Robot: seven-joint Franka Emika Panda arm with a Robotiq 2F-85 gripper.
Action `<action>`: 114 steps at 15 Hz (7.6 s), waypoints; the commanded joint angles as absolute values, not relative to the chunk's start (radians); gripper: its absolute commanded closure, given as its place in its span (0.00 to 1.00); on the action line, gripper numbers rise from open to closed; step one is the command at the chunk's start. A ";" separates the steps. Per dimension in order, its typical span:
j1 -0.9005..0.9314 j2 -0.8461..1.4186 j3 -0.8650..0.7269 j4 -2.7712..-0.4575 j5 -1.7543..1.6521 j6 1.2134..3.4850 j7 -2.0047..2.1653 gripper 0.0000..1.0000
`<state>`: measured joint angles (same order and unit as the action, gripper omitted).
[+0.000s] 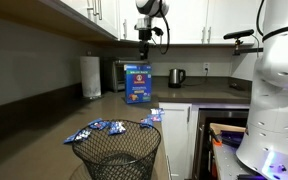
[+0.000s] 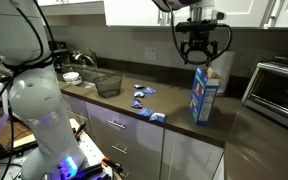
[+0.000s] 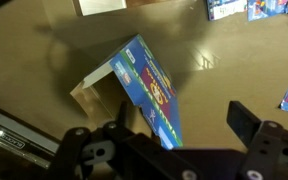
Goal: Slide the box to the left
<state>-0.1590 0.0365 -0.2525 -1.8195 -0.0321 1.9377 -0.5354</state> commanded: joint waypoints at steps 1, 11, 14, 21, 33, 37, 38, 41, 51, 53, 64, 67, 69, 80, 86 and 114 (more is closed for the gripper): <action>-0.187 0.071 -0.232 -1.804 -0.002 1.939 -0.605 0.00; -0.201 0.113 -0.221 -1.824 -0.034 1.987 -0.667 0.00; -0.203 0.113 -0.222 -1.824 -0.037 1.998 -0.669 0.00; -0.202 0.101 -0.221 -1.817 -0.058 1.984 -0.645 0.00; -0.198 0.087 -0.211 -1.810 -0.080 1.968 -0.646 0.00; -0.201 0.116 -0.211 -1.798 -0.070 1.972 -0.657 0.00; -0.202 0.121 -0.210 -1.798 -0.071 1.973 -0.658 0.00; -0.203 0.133 -0.208 -1.799 -0.075 1.976 -0.663 0.00; -0.205 0.155 -0.203 -1.797 -0.069 1.971 -0.661 0.40; -0.204 0.160 -0.201 -1.798 -0.068 1.972 -0.661 0.36; -0.195 0.170 -0.188 -1.793 -0.079 1.941 -0.602 0.96; -0.191 0.167 -0.181 -1.793 -0.082 1.923 -0.581 0.96; -0.187 0.166 -0.176 -1.794 -0.084 1.912 -0.568 0.95; -0.166 0.151 -0.130 -1.801 -0.089 1.855 -0.515 0.95; -0.146 0.135 -0.113 -1.819 -0.095 1.838 -0.450 0.94; -0.139 0.141 -0.132 -1.802 -0.139 1.765 -0.355 0.96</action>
<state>-0.1303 0.1372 -0.1401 -1.8127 -0.1383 1.7954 -0.3566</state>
